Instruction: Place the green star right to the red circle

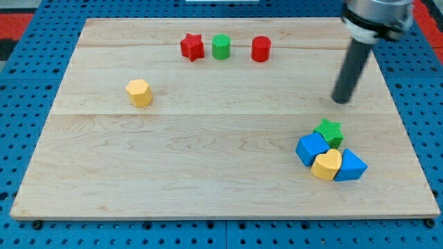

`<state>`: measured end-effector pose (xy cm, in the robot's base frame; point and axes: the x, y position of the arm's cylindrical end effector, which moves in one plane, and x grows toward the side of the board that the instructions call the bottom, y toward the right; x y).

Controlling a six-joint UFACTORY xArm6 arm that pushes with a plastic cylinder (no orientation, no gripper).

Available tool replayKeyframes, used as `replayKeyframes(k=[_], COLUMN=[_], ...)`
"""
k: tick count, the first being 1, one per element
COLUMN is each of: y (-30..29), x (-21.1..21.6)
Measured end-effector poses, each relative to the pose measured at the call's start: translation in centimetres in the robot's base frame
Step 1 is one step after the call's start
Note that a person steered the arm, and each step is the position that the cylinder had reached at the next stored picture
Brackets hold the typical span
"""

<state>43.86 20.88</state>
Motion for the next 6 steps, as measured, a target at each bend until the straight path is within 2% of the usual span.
replayKeyframes(k=[1,2,3,6], y=[0.1,-1.4,-5.5,-12.8], x=[5.0,7.3,7.5,5.7])
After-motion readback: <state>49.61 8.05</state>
